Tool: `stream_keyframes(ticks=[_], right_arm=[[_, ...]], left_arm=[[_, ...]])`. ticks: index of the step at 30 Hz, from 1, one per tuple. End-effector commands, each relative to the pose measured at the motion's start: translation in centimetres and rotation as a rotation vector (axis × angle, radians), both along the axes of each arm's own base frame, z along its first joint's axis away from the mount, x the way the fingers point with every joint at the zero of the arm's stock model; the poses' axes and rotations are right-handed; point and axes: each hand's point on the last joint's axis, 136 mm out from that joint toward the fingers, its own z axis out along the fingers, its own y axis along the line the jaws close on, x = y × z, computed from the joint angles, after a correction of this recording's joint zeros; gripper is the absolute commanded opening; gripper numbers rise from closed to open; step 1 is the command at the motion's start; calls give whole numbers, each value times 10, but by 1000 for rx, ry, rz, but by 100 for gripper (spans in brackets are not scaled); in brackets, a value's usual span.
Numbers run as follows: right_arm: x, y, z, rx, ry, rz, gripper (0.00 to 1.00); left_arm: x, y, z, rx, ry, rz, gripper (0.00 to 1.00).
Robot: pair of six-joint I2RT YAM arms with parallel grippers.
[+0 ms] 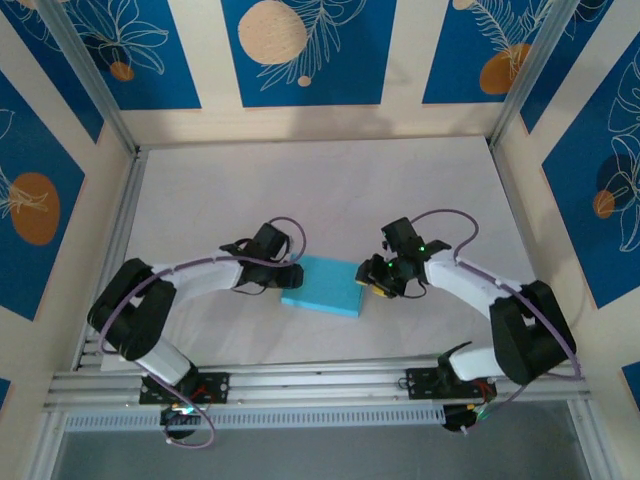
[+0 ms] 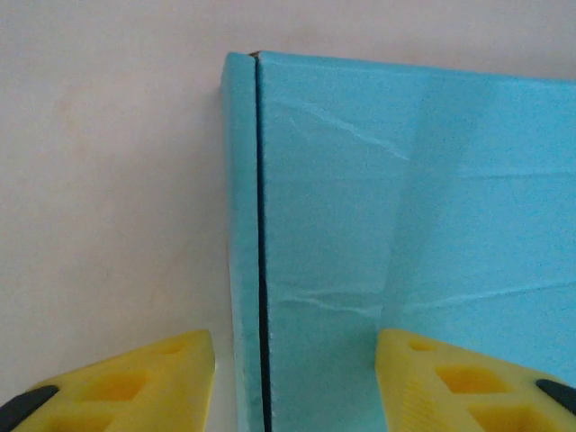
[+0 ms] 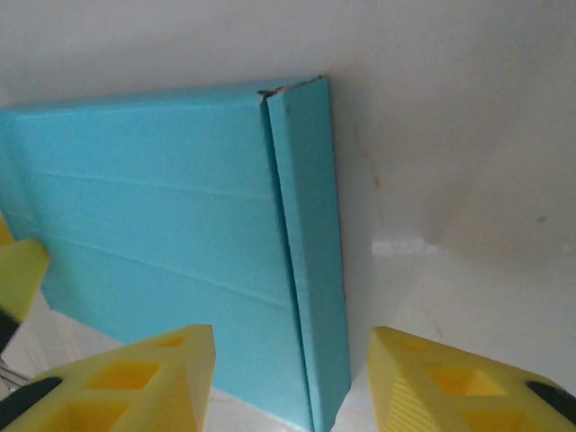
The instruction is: Fold the paper box
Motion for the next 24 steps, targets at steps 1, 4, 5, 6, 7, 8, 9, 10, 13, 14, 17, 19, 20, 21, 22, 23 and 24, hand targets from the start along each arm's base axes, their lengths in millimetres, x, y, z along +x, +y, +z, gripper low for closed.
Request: stream_keyframes(ticks=[1, 4, 5, 6, 7, 8, 9, 10, 13, 14, 17, 19, 20, 21, 22, 23, 24], right_arm=[[11, 12, -5, 56, 12, 36, 48], [16, 16, -16, 54, 33, 60, 42], [19, 17, -19, 51, 33, 72, 39], [22, 17, -21, 42, 31, 81, 37], [24, 17, -23, 34, 30, 90, 35], [26, 17, -24, 23, 27, 106, 33], [28, 17, -26, 14, 27, 118, 33], [30, 17, -26, 4, 25, 126, 32], [34, 19, -28, -5, 26, 152, 31], [35, 21, -28, -3, 27, 159, 31], [37, 21, -29, -17, 33, 166, 31], [37, 20, -29, -32, 32, 166, 31], [36, 20, -29, -38, 34, 165, 31], [34, 20, -29, -40, 36, 164, 31], [33, 20, -28, -43, 33, 165, 31], [32, 19, -27, -46, 28, 163, 31], [31, 18, -26, -55, 22, 161, 31]], left_arm=[[4, -3, -1, -53, -8, 25, 48], [-2, -1, 1, -55, 9, 24, 45], [-5, 1, 1, -50, 18, 24, 44], [-8, 3, 2, -47, 24, 18, 43], [-12, 4, 1, -47, 32, 14, 43], [-17, 6, 1, -47, 41, 10, 42], [-21, 8, 0, -44, 51, 7, 41], [-24, 10, 0, -42, 57, 3, 41], [-34, 14, -1, -48, 76, -2, 39], [-37, 13, 0, -63, 84, -5, 39], [-41, 13, -1, -65, 97, -13, 39], [-39, 15, 1, -54, 86, -14, 40], [-37, 15, 2, -49, 76, -13, 41], [-35, 15, 4, -44, 68, -15, 42], [-32, 15, 6, -39, 59, -17, 43], [-30, 14, 7, -29, 54, -20, 43], [-27, 14, 8, -23, 49, -23, 44]])
